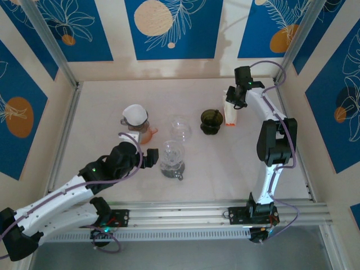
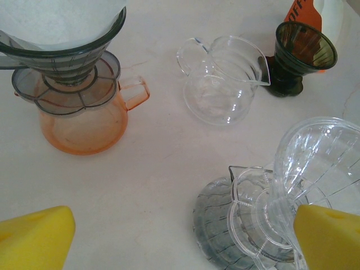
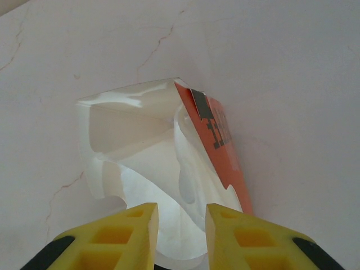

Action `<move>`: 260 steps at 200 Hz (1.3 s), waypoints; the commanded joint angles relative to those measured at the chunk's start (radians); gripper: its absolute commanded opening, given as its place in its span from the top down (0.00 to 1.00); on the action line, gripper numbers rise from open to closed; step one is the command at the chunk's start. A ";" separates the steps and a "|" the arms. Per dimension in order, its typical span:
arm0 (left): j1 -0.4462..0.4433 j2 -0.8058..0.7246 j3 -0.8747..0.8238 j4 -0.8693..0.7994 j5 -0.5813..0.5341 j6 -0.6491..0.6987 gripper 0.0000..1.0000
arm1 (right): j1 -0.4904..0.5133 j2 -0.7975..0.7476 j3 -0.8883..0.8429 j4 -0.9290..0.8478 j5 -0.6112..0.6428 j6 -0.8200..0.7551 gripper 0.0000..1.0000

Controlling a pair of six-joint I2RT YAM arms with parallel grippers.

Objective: Place the coffee filter in the dripper

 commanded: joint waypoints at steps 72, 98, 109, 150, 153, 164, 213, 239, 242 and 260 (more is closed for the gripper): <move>0.007 0.017 -0.003 0.025 0.006 0.005 0.00 | -0.016 0.045 0.050 -0.023 0.012 0.030 0.74; 0.009 0.019 -0.003 0.025 0.007 0.006 0.00 | -0.018 0.058 0.060 -0.031 0.012 0.028 0.74; 0.009 0.020 -0.003 0.025 0.008 0.006 0.00 | -0.018 0.062 0.063 -0.032 0.012 0.029 0.74; 0.009 0.022 -0.003 0.027 0.008 0.005 0.00 | -0.018 0.065 0.062 -0.029 0.010 0.026 0.82; 0.010 0.022 -0.003 0.025 0.008 0.006 0.00 | -0.018 0.065 0.062 -0.029 0.009 0.025 0.83; 0.010 0.022 -0.003 0.025 0.008 0.007 0.00 | -0.017 0.066 0.062 -0.031 0.010 0.025 0.85; 0.011 0.022 -0.006 0.026 0.011 0.004 0.00 | -0.001 0.042 0.061 -0.029 0.035 0.009 0.91; 0.011 0.020 -0.008 0.024 0.012 0.004 0.00 | 0.001 0.026 0.058 -0.032 0.039 0.007 0.94; 0.012 0.020 -0.008 0.024 0.013 0.003 0.00 | 0.002 0.024 0.056 -0.032 0.040 0.007 0.94; 0.012 0.017 -0.009 0.024 0.012 0.001 0.00 | 0.006 0.008 0.043 -0.027 0.048 0.007 0.96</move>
